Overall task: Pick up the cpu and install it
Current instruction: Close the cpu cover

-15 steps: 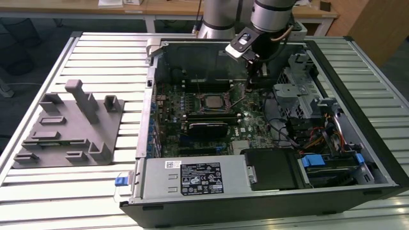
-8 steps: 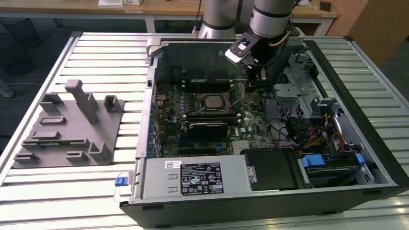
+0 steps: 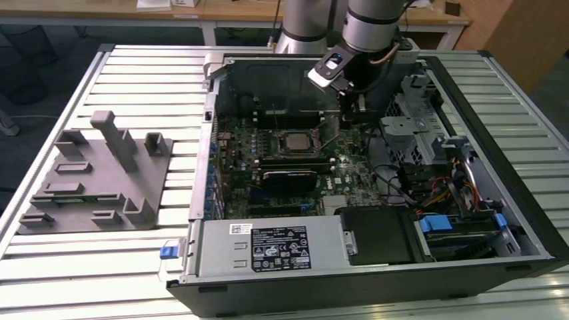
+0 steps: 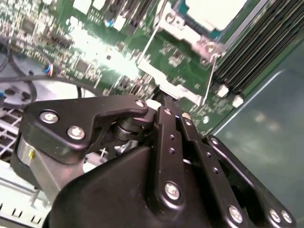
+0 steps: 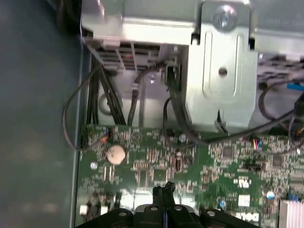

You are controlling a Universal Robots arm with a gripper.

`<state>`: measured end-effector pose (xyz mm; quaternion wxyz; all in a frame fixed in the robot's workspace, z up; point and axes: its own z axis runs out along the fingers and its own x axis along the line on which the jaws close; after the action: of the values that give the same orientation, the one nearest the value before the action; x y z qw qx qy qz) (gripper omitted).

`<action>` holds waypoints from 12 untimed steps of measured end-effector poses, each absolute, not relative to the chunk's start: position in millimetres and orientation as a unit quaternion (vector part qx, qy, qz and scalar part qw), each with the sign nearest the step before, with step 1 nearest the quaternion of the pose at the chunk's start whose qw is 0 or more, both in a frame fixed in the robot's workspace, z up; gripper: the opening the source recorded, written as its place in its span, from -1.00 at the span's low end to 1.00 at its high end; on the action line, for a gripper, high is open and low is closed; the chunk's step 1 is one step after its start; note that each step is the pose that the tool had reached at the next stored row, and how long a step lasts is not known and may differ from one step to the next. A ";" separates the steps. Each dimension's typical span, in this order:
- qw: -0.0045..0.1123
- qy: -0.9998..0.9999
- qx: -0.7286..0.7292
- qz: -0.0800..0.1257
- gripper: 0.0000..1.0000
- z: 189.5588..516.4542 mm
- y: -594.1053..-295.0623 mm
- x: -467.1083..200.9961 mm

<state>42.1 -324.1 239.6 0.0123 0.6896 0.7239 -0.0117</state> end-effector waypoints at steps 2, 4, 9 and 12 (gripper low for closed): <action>0.012 0.724 0.690 -0.011 -0.79 239.6 -324.1 35.0; 0.012 0.724 0.690 -0.011 -0.79 239.6 -324.1 27.3; 0.011 0.724 0.690 -0.010 -0.79 239.5 -324.2 8.8; 0.011 0.724 0.690 -0.010 -0.79 239.6 -324.2 5.2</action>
<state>5.2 -324.2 239.6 0.0115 0.6900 0.7237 -0.0105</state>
